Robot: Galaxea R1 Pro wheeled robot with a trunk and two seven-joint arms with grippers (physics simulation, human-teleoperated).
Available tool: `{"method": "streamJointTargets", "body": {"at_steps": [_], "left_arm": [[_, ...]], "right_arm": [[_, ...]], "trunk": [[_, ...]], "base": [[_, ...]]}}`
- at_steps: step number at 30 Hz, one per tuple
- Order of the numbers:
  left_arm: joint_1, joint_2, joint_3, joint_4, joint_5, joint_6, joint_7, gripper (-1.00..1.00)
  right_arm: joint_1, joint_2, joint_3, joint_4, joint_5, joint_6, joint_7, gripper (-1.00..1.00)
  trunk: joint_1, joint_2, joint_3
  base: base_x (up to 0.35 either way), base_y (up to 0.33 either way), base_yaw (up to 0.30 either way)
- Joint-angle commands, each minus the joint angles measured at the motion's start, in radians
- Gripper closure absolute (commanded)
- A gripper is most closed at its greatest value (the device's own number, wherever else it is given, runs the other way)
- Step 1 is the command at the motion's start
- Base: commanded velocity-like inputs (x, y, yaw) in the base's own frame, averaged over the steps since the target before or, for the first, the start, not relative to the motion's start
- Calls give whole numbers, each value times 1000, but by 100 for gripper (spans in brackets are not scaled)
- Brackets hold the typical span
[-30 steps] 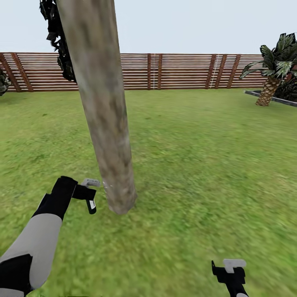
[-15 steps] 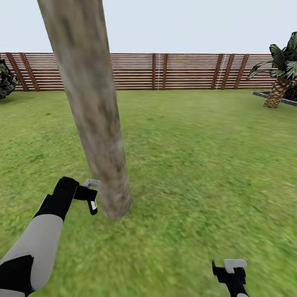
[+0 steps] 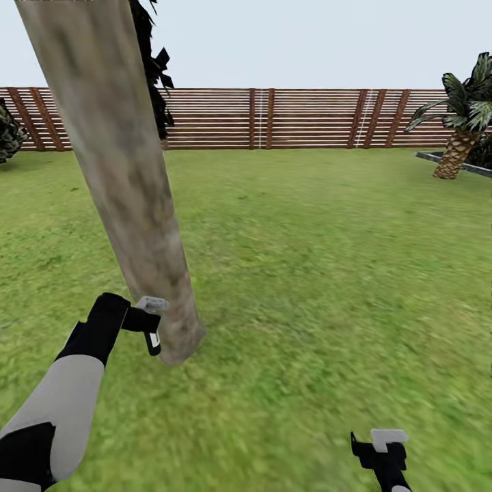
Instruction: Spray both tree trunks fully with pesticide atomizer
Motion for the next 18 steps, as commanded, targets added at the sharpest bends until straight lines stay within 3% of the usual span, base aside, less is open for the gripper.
{"method": "streamJointTargets", "body": {"at_steps": [1,11,18], "left_arm": [[-1,-1,3,-1,-10,3,-11,100],[6,16,20,1,-14,1,-5,100],[47,5,31,8,-12,-1,4,100]], "right_arm": [[0,0,9,0,-10,-2,-1,-100],[0,0,9,0,-10,-2,-1,-100],[0,-1,9,0,-10,-2,-1,-100]], "trunk": [[0,0,-1],[0,0,-1],[0,0,-1]], "base": [[-87,-276,63],[-51,-276,251],[178,-228,115]]}}
